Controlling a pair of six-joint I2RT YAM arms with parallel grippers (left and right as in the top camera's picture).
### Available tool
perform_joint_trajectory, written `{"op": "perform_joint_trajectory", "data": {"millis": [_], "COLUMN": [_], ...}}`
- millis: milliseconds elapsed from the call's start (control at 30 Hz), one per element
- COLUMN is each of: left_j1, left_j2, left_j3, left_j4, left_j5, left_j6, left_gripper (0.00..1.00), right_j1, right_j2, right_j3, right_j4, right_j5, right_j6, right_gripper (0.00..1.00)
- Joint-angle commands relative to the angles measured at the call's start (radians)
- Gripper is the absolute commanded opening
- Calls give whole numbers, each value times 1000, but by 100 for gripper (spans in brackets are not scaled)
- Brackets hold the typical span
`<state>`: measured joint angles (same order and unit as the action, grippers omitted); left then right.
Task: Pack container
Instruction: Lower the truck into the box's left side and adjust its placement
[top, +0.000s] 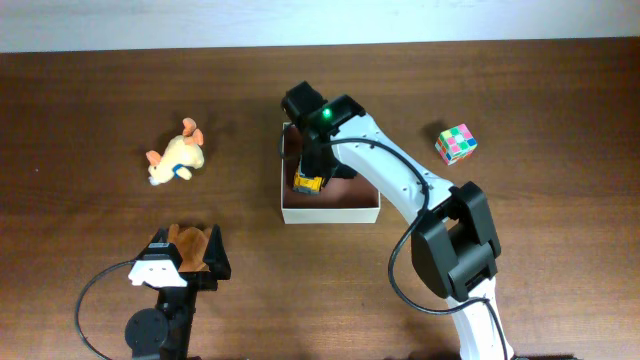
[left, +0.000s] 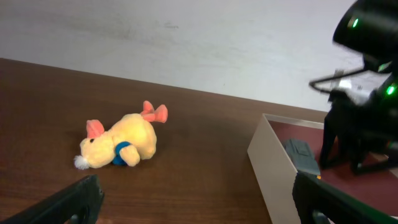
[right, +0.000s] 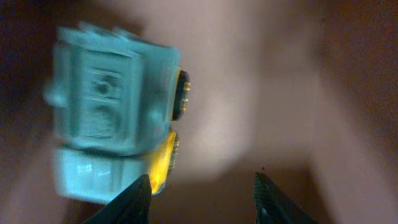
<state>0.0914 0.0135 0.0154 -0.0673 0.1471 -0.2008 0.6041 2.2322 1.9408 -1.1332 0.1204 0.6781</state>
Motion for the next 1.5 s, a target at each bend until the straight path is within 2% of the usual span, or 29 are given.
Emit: {"op": "perform_joint_trajectory", "data": {"millis": [0, 367, 833, 1000, 1467], "left_j1": [0, 0, 0, 0, 0], "left_j2": [-8, -8, -8, -8, -8], "left_j3": [-6, -6, -6, -6, -6], "left_j4": [-1, -1, -1, -1, -1], "left_j5": [14, 14, 14, 14, 14], "left_j6": [16, 16, 16, 16, 16], "left_gripper": [99, 99, 99, 99, 99], "right_j1": [-1, -31, -72, -74, -74], "right_j2": [-2, 2, 2, 2, 2], "right_j3": [-59, -182, -186, -186, -186], "right_j4": [41, 191, 267, 313, 397], "right_j5": [23, 34, 101, 24, -111], "right_j6": [20, 28, -73, -148, -191], "right_gripper": [48, 48, 48, 49, 48]}}
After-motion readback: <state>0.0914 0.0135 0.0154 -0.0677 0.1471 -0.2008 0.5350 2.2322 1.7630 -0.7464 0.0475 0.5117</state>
